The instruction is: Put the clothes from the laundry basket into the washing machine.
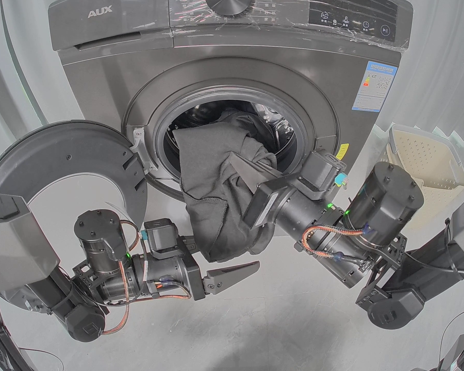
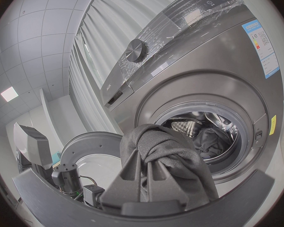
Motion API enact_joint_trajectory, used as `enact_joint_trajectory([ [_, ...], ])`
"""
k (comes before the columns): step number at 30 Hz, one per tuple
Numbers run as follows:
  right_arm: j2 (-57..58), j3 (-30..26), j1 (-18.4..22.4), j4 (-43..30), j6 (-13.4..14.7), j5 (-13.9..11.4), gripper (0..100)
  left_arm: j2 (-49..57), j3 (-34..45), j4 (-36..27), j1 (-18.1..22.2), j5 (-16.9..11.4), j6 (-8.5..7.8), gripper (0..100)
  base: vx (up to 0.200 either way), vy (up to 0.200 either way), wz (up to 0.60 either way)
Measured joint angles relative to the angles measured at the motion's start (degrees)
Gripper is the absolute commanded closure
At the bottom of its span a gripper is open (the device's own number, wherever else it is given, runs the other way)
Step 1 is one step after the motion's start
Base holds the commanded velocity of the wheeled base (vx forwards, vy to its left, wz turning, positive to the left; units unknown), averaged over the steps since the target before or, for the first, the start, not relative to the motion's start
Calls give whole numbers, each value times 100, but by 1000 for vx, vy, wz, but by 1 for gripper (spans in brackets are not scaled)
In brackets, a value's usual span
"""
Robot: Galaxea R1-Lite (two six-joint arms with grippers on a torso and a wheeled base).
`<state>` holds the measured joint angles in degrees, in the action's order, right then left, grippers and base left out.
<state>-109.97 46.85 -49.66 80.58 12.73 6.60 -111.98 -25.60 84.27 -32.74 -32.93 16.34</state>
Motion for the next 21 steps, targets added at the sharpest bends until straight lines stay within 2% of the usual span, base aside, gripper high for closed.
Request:
enact_joint_trajectory([
  [6, -17, 6, 13, -2, -1, 0, 100, 13, -6, 6, -50, 182, 20, 0, 0, 0, 0],
  [13, -23, 4, 6, 16, -9, 0, 100, -310, -273, 339, -90, 762, 17, 0, 0, 0, 0],
  [14, -22, 0, 2, 20, -9, 0, 100, -354, -315, 364, -90, 839, 17, 100, 0, 0, 0],
  [16, -22, -7, -2, 22, -9, 0, 100, -436, -378, 396, -96, 940, 17, 100, 0, 0, 0],
  [21, -22, -29, -2, 30, -9, 0, 100, -474, -372, 411, -101, 969, 9, 100, 0, 0, 0],
])
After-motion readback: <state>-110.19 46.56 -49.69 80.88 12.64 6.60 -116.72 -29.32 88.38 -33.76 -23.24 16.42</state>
